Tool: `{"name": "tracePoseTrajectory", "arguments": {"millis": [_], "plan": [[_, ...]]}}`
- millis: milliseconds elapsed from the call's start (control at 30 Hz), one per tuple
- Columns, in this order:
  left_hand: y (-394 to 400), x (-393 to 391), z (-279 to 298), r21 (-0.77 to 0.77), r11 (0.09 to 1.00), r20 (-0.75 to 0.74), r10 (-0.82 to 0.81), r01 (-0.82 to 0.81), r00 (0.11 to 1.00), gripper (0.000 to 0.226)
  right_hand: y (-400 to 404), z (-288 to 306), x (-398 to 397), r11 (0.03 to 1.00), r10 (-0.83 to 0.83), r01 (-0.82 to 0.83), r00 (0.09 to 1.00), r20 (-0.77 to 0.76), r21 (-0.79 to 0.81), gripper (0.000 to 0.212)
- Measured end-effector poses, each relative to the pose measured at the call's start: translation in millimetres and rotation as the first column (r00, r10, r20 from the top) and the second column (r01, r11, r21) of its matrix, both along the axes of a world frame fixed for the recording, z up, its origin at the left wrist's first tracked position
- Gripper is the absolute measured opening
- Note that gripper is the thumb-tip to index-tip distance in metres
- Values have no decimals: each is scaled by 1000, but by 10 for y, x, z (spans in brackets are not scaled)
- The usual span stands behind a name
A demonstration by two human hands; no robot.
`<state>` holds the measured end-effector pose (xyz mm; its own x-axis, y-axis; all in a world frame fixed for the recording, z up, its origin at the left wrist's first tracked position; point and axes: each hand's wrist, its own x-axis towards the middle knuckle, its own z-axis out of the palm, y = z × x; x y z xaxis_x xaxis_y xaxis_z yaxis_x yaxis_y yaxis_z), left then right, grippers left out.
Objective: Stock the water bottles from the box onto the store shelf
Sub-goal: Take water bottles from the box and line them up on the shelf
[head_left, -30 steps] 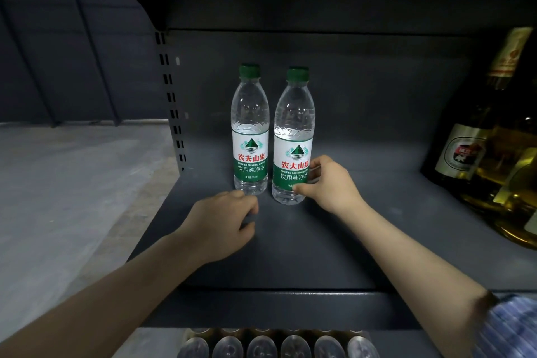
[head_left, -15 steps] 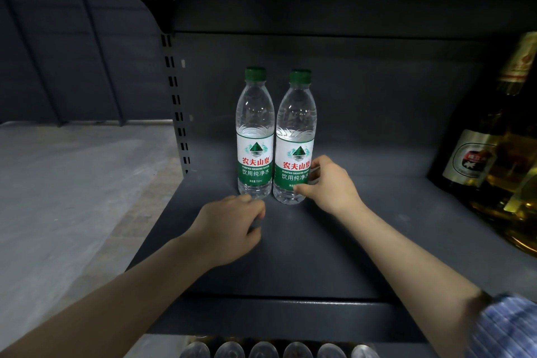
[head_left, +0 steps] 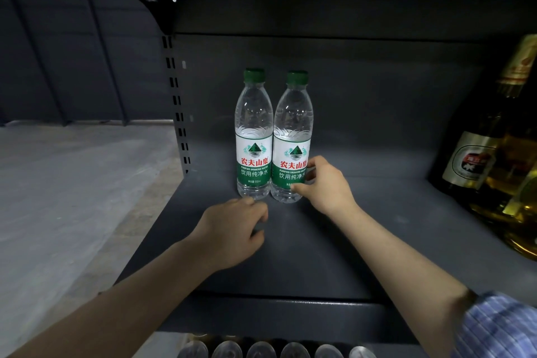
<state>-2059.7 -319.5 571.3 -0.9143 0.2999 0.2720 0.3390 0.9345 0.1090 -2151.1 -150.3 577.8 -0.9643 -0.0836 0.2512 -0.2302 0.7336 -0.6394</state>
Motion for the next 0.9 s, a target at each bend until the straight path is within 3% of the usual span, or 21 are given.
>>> {"name": "tracePoseTrajectory", "arguments": {"millis": [467,900], "plan": [[238,196,132,1,1000,-38,31,-31,999,21,271,52,348,970,39,-38,999,0,240,45],[732,670,348,-27,995,-23,96,-97,995,28,764,177,907,950,71,-55,997,-39,307,39]]}}
